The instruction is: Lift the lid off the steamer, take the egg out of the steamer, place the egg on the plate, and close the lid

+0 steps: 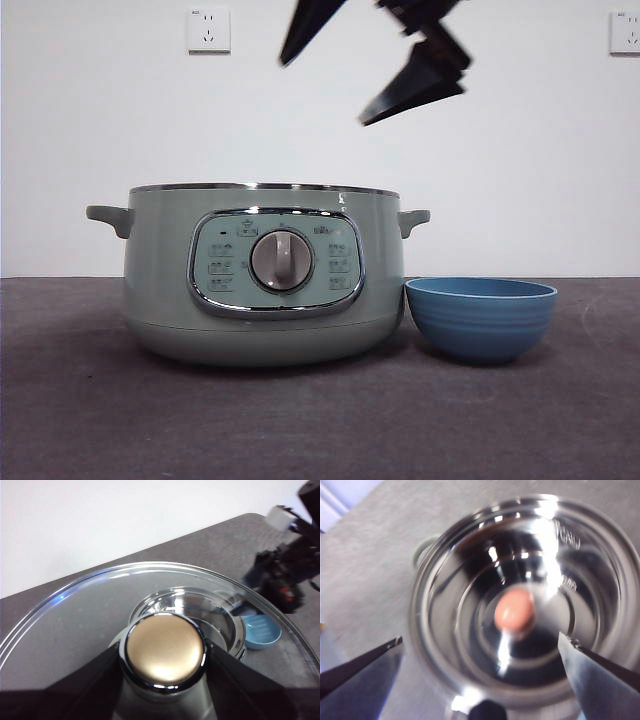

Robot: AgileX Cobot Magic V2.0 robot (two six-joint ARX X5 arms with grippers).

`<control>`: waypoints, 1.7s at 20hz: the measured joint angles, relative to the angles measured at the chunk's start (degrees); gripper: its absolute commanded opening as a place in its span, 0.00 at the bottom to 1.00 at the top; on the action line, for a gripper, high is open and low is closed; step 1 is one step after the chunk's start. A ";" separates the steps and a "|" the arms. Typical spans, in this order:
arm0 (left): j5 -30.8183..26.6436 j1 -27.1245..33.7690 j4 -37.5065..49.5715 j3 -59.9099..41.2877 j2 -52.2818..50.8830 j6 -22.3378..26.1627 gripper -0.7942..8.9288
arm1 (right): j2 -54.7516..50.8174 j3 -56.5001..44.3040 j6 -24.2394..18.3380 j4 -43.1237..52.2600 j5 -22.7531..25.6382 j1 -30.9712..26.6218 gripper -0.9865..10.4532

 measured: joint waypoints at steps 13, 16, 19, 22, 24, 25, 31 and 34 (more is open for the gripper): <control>-0.04 0.00 -2.54 -0.02 -1.22 0.04 0.07 | 23.04 13.90 0.09 -0.13 10.93 5.05 0.60; -0.04 0.00 -2.54 0.00 -1.20 0.04 0.07 | 23.71 13.90 0.22 1.16 11.69 5.05 0.60; -0.02 0.00 -2.56 0.00 -1.20 0.04 0.07 | 24.46 13.92 0.22 1.70 12.24 5.05 0.60; -0.02 0.00 -2.56 -0.02 -1.20 0.28 0.07 | 27.10 13.97 0.22 1.51 12.26 5.05 0.60; -0.02 0.00 -2.56 0.00 -1.20 0.59 0.07 | 27.52 13.97 0.22 1.55 12.26 5.05 0.57; -0.02 0.00 -2.56 0.00 -1.20 0.70 0.07 | 27.52 13.97 0.22 1.60 12.24 5.05 0.55; -0.02 0.00 -2.56 -0.02 -1.20 1.05 0.07 | 30.25 14.01 0.63 1.79 12.37 5.07 0.54; -0.02 0.00 -2.58 -0.02 -1.20 1.14 0.07 | 30.27 14.01 0.83 1.53 12.22 5.07 0.27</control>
